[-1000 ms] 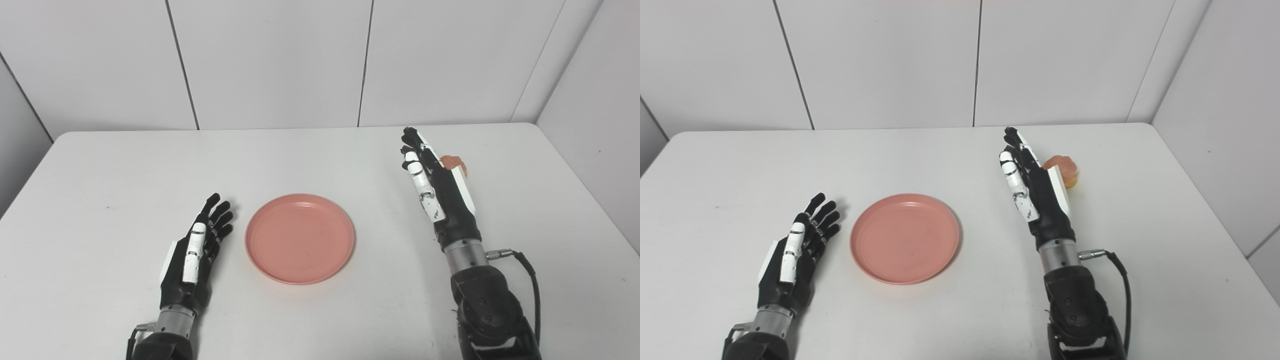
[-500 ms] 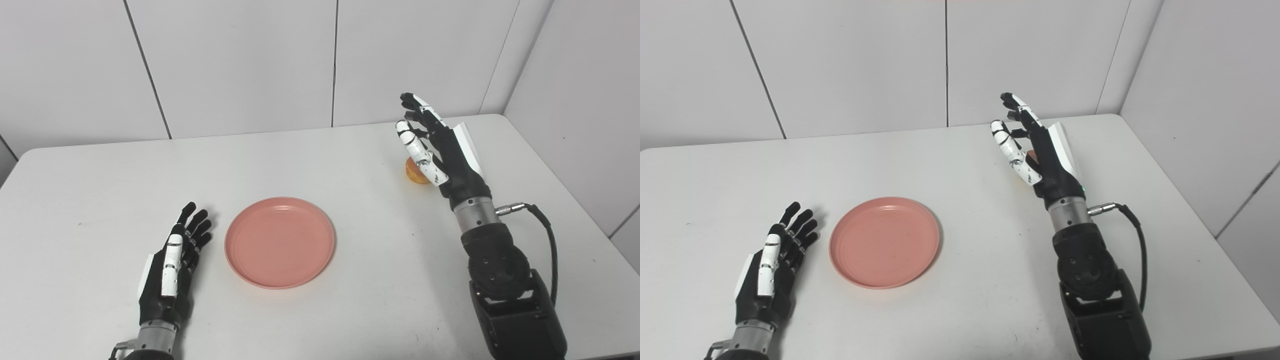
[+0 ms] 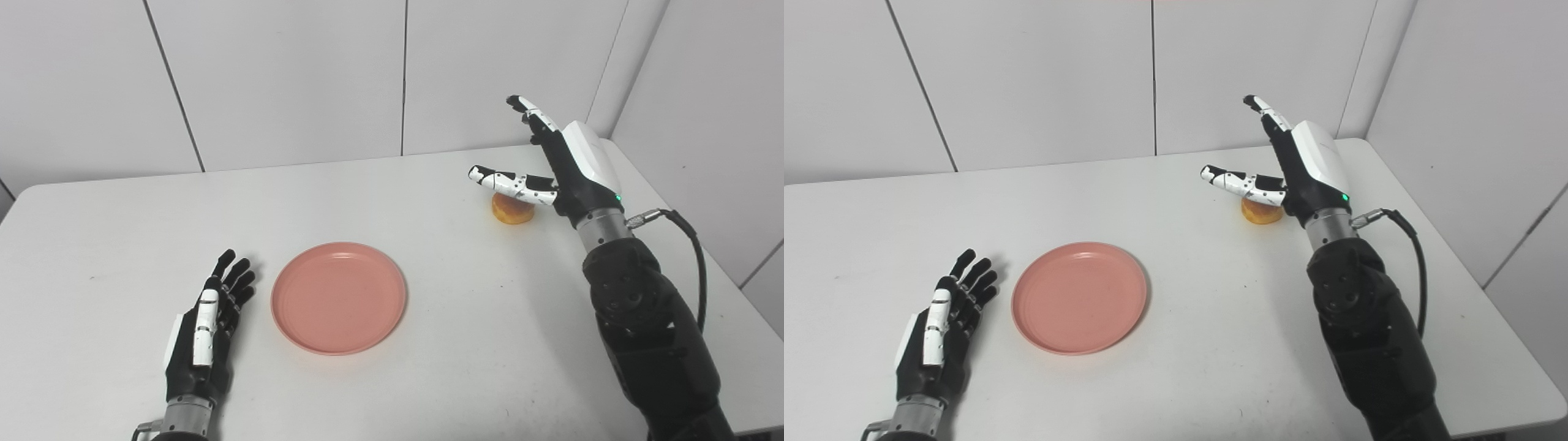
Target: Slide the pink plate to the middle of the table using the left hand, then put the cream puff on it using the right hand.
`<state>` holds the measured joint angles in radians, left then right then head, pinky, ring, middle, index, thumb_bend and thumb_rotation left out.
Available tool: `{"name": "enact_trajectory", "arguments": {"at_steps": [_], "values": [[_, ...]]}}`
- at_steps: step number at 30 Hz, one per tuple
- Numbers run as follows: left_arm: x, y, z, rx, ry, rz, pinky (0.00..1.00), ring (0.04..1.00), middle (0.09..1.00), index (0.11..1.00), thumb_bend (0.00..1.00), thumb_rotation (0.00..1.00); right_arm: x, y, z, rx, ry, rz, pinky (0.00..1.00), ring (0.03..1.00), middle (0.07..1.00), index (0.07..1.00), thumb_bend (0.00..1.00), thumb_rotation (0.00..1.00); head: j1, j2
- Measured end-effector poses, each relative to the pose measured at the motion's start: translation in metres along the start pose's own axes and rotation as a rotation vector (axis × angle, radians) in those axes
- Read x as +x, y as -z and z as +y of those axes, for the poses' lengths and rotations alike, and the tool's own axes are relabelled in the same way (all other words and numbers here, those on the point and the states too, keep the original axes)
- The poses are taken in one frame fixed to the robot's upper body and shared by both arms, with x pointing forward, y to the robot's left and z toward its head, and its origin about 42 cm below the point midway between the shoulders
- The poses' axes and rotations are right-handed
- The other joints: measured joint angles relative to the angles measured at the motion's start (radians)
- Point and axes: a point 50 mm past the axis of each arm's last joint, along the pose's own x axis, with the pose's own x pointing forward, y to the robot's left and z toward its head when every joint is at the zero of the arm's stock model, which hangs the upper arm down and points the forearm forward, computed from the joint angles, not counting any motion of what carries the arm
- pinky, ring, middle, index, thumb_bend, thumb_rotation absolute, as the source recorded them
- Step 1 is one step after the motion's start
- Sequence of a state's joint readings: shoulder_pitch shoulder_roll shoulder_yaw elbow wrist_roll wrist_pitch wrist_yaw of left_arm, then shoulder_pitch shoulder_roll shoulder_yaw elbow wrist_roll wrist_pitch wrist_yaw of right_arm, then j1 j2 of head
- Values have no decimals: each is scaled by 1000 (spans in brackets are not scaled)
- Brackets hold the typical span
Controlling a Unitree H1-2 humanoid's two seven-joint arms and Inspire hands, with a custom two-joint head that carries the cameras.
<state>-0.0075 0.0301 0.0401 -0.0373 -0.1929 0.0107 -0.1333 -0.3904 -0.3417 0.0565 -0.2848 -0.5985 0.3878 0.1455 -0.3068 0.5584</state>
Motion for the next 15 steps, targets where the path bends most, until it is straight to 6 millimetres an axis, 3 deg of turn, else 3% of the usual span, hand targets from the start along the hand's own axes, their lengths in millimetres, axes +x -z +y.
{"name": "enact_trajectory", "arguments": {"at_steps": [15], "values": [[-4,0,0,2,0,1,924,906,910,903,400,1000,21,27,6,-81,-53,122,756,871,915,898,806,422,-9,3]]}}
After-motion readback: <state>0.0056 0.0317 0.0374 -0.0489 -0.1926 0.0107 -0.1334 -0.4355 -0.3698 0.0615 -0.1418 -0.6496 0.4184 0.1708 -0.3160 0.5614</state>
